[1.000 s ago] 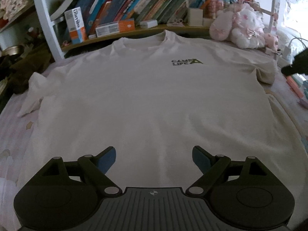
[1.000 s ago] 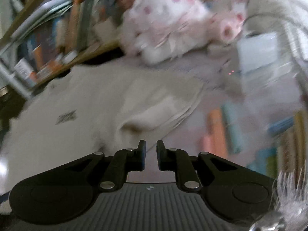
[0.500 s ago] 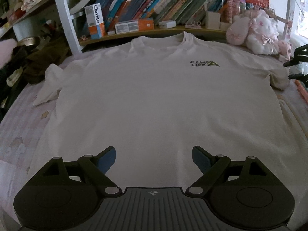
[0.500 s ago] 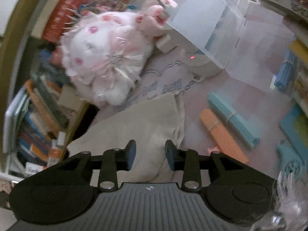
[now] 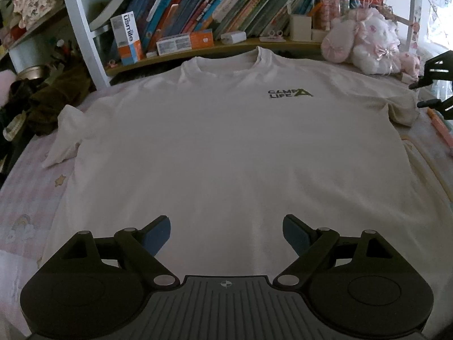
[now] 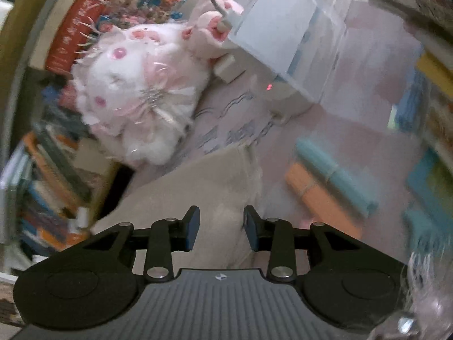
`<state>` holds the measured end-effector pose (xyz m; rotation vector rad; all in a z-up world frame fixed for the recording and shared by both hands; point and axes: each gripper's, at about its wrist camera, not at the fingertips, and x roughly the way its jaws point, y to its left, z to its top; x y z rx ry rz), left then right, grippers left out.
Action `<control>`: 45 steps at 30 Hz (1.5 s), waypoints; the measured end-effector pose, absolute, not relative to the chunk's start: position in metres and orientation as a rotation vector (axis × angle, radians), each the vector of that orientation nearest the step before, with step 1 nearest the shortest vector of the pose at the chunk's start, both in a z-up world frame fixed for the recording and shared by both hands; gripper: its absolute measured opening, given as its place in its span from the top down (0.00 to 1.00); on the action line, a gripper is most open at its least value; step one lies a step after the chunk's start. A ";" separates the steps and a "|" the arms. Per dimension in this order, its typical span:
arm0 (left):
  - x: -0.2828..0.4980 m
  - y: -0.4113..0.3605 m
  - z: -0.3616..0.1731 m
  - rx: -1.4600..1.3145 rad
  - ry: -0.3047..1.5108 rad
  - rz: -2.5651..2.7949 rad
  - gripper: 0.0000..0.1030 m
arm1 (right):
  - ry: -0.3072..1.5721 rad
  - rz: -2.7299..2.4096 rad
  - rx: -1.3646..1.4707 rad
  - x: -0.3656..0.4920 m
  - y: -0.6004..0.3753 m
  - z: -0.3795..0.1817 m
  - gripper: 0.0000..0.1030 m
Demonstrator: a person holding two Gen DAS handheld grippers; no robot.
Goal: Fold clothes
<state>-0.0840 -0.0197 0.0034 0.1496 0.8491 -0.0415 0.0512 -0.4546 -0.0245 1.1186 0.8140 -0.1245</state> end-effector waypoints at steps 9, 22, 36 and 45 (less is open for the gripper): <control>-0.081 -0.026 0.003 0.163 0.844 -0.070 0.14 | 0.838 -0.017 1.271 0.034 -0.434 -0.035 0.63; -0.094 -0.022 0.006 0.172 0.842 -0.039 0.14 | 0.722 -0.008 1.258 0.079 -0.426 -0.064 0.59; -0.093 -0.025 0.006 0.179 0.835 -0.068 0.14 | 0.512 0.170 1.439 0.061 -0.458 -0.050 0.60; -0.091 -0.025 0.007 0.185 0.837 -0.061 0.14 | 0.405 0.139 1.411 0.042 -0.473 -0.044 0.60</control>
